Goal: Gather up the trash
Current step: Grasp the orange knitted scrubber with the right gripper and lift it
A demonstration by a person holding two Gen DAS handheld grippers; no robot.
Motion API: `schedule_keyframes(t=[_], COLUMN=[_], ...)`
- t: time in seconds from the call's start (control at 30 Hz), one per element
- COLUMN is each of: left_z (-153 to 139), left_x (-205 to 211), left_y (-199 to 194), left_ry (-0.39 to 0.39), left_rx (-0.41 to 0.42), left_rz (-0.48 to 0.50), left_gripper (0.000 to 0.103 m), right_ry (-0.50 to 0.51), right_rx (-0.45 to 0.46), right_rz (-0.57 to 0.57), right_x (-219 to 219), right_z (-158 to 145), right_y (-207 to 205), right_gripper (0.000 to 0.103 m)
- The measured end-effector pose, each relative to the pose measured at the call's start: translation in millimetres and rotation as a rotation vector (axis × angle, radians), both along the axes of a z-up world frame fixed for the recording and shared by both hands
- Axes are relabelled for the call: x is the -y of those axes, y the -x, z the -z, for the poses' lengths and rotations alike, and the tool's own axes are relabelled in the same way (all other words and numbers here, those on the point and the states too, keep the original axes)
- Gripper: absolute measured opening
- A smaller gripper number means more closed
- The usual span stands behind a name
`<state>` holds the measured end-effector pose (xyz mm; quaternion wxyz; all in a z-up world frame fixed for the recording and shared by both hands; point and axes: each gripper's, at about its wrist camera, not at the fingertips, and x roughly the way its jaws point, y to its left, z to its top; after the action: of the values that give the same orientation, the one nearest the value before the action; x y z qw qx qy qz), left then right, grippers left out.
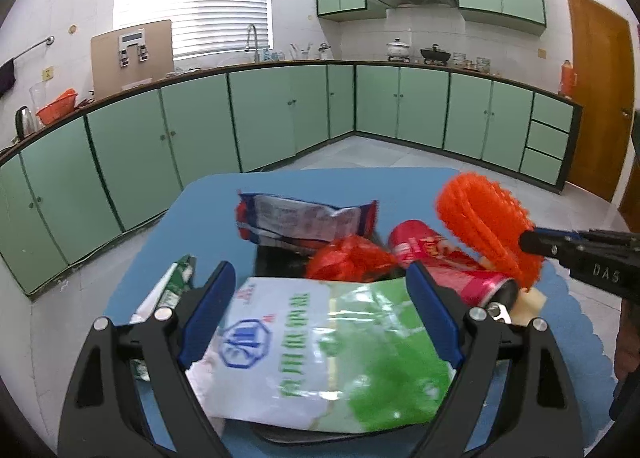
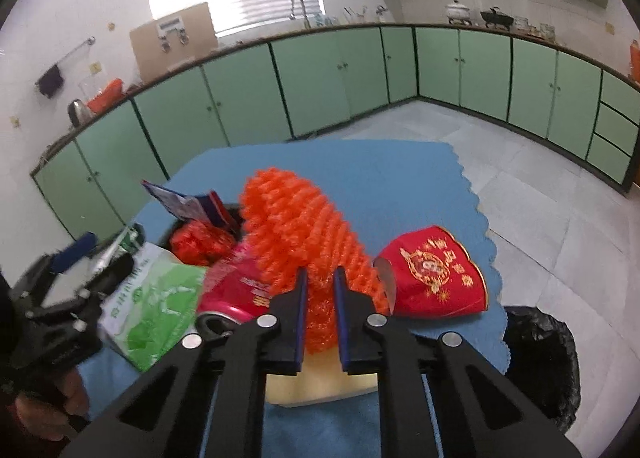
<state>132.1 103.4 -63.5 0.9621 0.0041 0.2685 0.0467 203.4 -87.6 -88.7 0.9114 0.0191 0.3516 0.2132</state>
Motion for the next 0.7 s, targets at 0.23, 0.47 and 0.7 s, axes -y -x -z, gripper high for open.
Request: schedule_keyframes(t=[0.23,0.47,0.7], left_z=[4,17,32], left_x=[34,60,83], left_y=[5,10,20], left_ry=[0.021,0.042,0.053], left_rx=[-0.006,-0.023,-0.048], left_rz=[0.106,0.138,0.179], left_gripper=[0.084,0.082,0.060], right_ry=[-0.037,-0.049,-0.051], right_rx=[0.059,0.085,0.088], right_rz=[0.029,0.062,0.097], right_x=[21,45,62], right_z=[-23,-34,-32], right_y=[13,31,41], right_gripper=[0.012,0.012,0.012])
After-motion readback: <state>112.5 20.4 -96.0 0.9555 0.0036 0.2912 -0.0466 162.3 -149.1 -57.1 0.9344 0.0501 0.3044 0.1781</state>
